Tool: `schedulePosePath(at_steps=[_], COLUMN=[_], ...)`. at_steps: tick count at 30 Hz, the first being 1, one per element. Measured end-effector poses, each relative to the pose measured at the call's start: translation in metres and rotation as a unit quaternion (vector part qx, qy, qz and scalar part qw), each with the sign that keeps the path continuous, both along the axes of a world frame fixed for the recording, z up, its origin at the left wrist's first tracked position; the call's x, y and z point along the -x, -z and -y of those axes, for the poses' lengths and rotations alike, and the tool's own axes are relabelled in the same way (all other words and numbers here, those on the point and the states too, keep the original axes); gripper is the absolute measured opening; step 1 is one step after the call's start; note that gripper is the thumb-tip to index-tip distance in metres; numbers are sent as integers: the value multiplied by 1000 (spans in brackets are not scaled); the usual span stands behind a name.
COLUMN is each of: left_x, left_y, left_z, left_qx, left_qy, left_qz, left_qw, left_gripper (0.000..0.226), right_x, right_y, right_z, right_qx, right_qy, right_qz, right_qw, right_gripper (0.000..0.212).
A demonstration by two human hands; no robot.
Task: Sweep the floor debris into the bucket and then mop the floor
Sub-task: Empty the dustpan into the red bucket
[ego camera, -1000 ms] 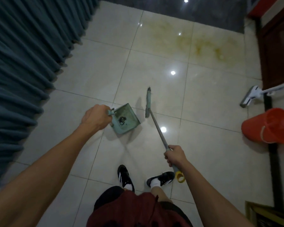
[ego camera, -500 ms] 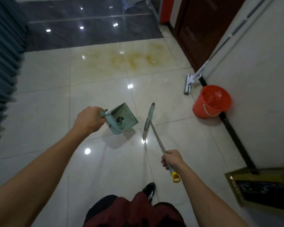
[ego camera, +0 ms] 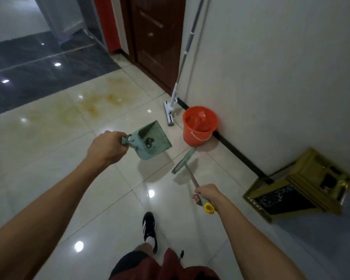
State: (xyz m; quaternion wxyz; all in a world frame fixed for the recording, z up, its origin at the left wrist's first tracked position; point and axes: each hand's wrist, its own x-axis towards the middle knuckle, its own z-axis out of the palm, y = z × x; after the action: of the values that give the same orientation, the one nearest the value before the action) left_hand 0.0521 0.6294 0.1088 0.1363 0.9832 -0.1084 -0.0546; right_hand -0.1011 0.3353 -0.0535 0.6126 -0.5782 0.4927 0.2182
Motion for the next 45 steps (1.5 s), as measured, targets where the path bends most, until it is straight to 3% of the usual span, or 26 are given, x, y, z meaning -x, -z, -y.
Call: schedulePosePath(at_steps=[8, 17, 26, 31, 38, 45], left_x=[-110, -210, -245, -239, -219, -234], left_y=[-5, -9, -6, -1, 12, -4], left_z=[71, 155, 244, 286, 316, 332], left_qx=[34, -13, -113, -200, -295, -308], left_qy=[86, 226, 311, 363, 459, 462], left_qz=[23, 85, 108, 123, 102, 124], left_qw=[995, 970, 937, 902, 832, 822], left_gripper=[18, 25, 25, 28, 26, 23], right_x=[-55, -100, -147, -165, -176, -180], right_y=[-20, -13, -4, -2, -19, -22], right_z=[49, 86, 145, 177, 200, 210], right_qx=[-2, 7, 44, 87, 160, 179], right_qy=[96, 162, 132, 66, -33, -54], right_qz=[4, -5, -18, -24, -36, -42], right_qw=[995, 987, 990, 994, 986, 981], right_gripper=[21, 22, 5, 32, 29, 35])
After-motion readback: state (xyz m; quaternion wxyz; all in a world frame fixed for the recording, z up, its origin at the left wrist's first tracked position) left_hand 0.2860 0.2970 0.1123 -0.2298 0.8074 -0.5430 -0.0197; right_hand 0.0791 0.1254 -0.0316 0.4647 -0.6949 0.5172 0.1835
